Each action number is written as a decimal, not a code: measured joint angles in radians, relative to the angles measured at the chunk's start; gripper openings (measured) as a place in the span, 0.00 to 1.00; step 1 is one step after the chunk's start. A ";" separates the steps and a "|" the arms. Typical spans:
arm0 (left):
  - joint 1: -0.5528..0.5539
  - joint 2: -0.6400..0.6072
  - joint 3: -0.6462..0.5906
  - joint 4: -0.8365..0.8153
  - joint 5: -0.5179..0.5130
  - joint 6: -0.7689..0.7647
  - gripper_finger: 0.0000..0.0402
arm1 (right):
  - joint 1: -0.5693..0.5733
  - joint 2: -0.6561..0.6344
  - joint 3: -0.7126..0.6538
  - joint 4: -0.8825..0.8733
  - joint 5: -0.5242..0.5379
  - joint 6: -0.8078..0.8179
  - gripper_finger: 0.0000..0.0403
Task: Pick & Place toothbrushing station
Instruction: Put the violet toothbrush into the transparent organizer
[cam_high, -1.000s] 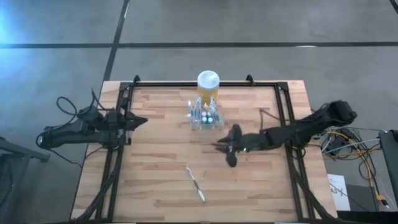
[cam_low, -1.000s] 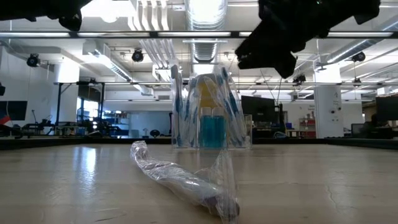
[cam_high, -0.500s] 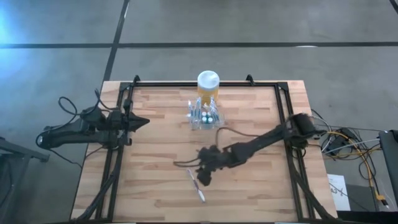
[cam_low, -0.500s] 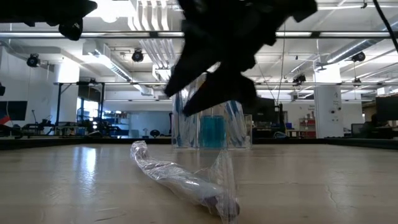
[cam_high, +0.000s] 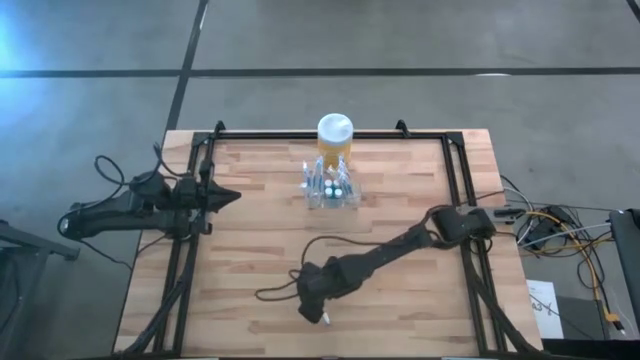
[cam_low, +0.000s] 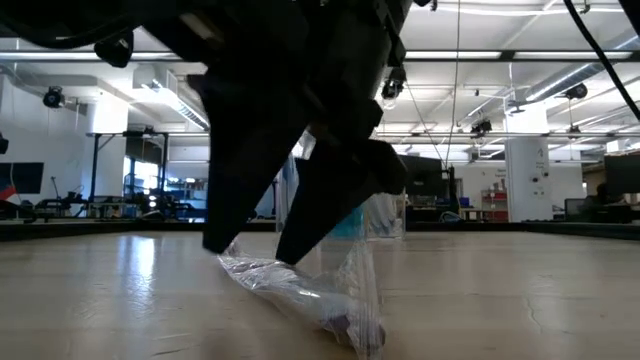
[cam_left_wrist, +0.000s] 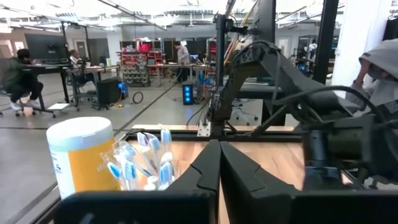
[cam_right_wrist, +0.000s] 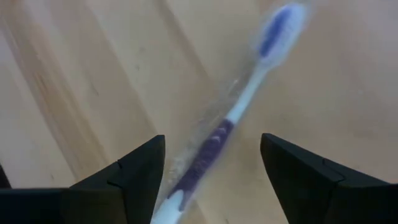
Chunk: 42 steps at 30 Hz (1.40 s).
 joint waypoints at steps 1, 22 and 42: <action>0.000 0.000 0.000 -0.003 0.001 0.000 0.02 | 0.006 0.019 0.025 -0.013 -0.003 0.001 0.65; 0.000 0.001 0.000 -0.008 0.016 0.000 0.06 | 0.007 0.173 0.251 -0.275 -0.005 -0.145 0.20; 0.000 0.001 0.000 -0.021 0.016 0.002 0.06 | 0.047 -0.052 0.230 -0.203 0.205 -0.438 0.04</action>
